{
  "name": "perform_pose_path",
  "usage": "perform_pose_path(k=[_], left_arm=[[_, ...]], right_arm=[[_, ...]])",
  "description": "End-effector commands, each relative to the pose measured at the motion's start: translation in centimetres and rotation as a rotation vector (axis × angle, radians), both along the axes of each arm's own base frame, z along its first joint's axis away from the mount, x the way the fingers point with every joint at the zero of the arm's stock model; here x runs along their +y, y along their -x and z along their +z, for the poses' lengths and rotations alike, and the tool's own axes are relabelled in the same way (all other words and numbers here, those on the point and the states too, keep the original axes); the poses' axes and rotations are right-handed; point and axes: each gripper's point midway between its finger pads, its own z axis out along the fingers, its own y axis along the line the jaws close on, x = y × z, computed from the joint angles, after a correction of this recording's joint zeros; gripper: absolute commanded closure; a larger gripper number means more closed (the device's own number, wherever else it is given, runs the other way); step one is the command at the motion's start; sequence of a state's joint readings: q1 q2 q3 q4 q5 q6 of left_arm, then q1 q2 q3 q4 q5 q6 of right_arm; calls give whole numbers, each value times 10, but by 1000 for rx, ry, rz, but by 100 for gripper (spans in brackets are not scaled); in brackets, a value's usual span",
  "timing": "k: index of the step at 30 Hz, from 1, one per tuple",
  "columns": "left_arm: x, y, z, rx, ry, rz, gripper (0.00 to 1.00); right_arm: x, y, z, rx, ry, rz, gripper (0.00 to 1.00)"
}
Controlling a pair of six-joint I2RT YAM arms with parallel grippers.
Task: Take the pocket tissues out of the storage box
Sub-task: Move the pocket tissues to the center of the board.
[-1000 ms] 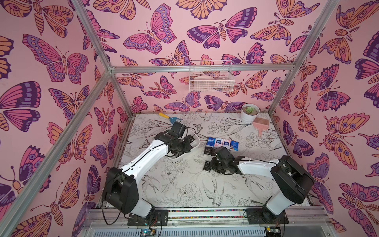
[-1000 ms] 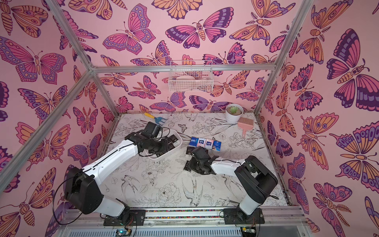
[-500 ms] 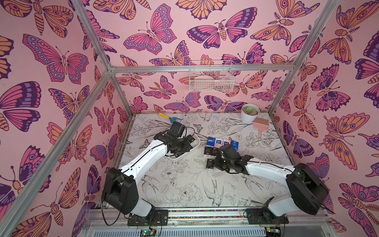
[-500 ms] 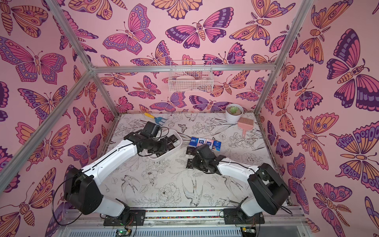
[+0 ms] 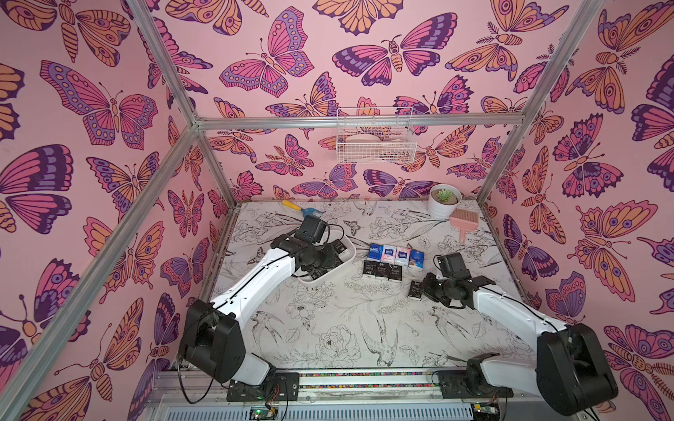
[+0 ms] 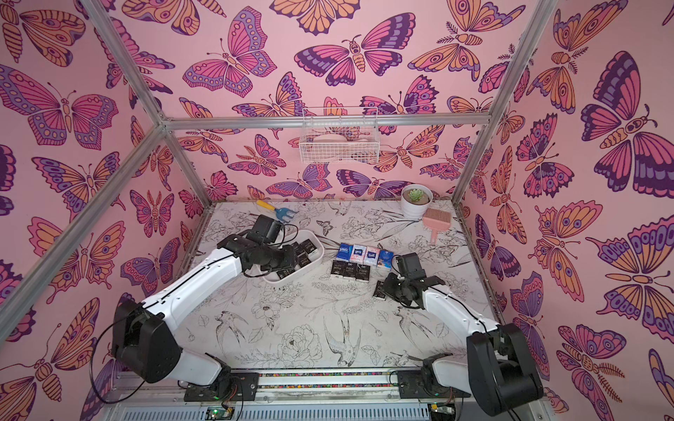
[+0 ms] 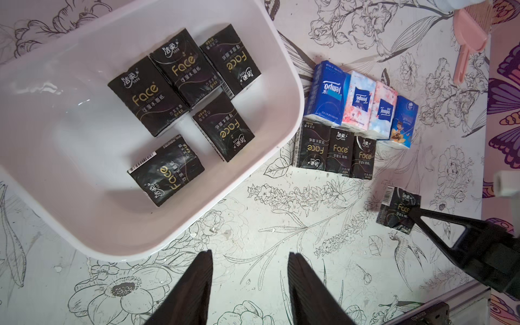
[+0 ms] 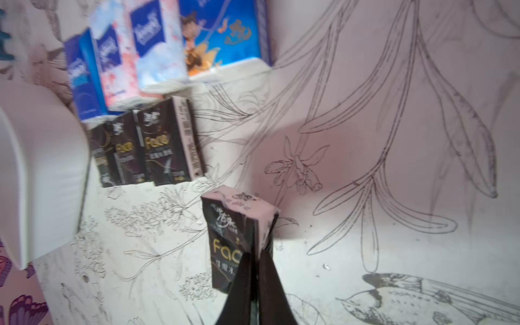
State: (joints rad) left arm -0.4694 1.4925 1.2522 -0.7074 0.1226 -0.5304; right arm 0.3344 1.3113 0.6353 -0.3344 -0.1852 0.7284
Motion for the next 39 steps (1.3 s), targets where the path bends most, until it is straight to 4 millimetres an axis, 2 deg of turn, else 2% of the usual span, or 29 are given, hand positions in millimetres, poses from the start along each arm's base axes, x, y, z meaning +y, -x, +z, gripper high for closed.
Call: perform_pose_path(k=[1,7,13,14,23,34,39], left_arm=[[2,-2,4,-11,-10,-8,51],[4,-1,5,-19,-14,-8,51],[6,-1,6,-23,-18,-5,51],[7,0,6,-23,-20,-4,51],[8,-1,4,-20,-23,-1,51],[12,-1,2,-18,-29,8,51],[11,-2,1,-15,-33,7,51]], right_arm=[[-4,0,-17,43,44,42,95],[-5,-17,-33,66,78,40,95],[-4,-34,-28,48,103,56,94],[-4,-34,-36,73,112,56,94],[1,-57,-34,56,109,58,93],[7,-62,-38,62,84,57,90],[9,-65,-33,51,70,50,85]])
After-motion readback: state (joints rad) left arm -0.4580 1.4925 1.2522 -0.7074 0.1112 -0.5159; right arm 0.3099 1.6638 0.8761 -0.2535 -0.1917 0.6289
